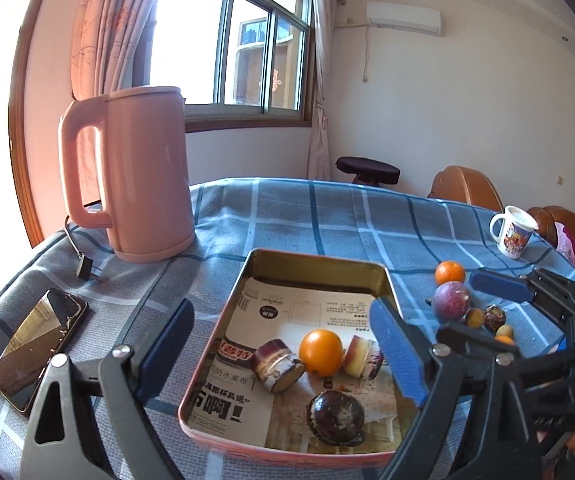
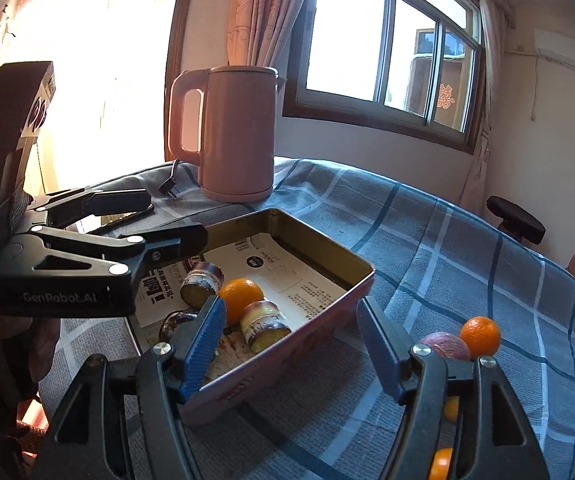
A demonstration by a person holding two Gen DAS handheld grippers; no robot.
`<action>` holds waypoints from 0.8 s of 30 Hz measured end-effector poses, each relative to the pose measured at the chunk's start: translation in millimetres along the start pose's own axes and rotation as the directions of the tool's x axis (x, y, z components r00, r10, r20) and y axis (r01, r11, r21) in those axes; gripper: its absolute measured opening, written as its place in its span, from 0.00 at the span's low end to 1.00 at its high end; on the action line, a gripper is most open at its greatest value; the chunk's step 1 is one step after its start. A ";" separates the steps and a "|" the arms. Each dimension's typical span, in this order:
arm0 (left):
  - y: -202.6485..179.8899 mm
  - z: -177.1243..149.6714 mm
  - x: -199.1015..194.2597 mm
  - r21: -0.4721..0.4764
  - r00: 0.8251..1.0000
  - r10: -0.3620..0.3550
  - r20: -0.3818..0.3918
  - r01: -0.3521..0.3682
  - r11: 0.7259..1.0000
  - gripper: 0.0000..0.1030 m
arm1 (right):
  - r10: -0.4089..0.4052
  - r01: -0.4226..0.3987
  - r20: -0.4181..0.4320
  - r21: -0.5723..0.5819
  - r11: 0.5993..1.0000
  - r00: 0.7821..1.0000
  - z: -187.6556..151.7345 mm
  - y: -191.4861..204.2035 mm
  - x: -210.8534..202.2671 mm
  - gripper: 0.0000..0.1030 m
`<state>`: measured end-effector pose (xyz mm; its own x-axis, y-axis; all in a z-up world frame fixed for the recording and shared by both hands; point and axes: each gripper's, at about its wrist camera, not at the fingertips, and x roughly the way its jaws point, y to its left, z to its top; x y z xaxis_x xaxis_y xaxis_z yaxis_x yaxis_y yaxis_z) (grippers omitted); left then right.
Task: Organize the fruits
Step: 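Grasp an orange with the left gripper while the right moves toward a kiwi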
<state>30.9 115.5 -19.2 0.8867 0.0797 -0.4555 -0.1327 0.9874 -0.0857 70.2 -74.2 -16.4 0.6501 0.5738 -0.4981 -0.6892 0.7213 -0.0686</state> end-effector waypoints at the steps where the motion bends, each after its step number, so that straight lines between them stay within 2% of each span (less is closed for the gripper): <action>1: -4.3 0.7 -1.2 -0.001 1.000 -0.009 0.004 0.009 1.000 0.92 | -0.019 0.018 0.026 0.033 0.999 0.999 0.1 -12.9 -8.9 0.67; 5: -30.6 -1.8 0.8 0.034 0.998 -0.063 -0.007 0.063 0.997 0.92 | -0.094 0.074 0.101 0.185 0.980 0.990 -5.6 -63.9 -32.9 0.75; 8: -55.5 -6.7 3.4 0.083 0.996 -0.092 -0.022 0.093 0.992 0.92 | -0.136 0.099 0.116 0.280 0.955 0.984 -15.7 -92.2 -42.1 0.75; 12: -83.1 -11.9 6.1 0.145 0.992 -0.118 -0.039 0.123 0.982 0.92 | -0.191 0.149 0.115 0.299 0.942 0.975 -27.6 -109.8 -50.5 0.75; 15: -99.4 -15.0 7.7 0.169 0.988 -0.143 -0.051 0.149 0.974 0.92 | -0.303 0.254 0.125 0.306 0.918 0.945 -36.8 -119.0 -62.0 0.75; 18: -115.2 -18.2 12.3 0.188 0.981 -0.175 -0.079 0.187 0.964 0.92 | -0.363 0.319 0.116 0.288 0.903 0.924 -41.4 -126.6 -67.4 0.75; 24: -143.0 -22.7 26.4 0.201 0.962 -0.234 -0.138 0.259 0.945 0.92 | -0.382 0.340 0.062 0.345 0.875 0.922 -52.9 -147.6 -72.7 0.75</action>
<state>63.2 -26.7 -39.1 0.8231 -0.1734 -0.5408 0.1933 0.9809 -0.0203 107.7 -242.9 -15.8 0.8828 0.2774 -0.3791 -0.2719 0.9598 0.0692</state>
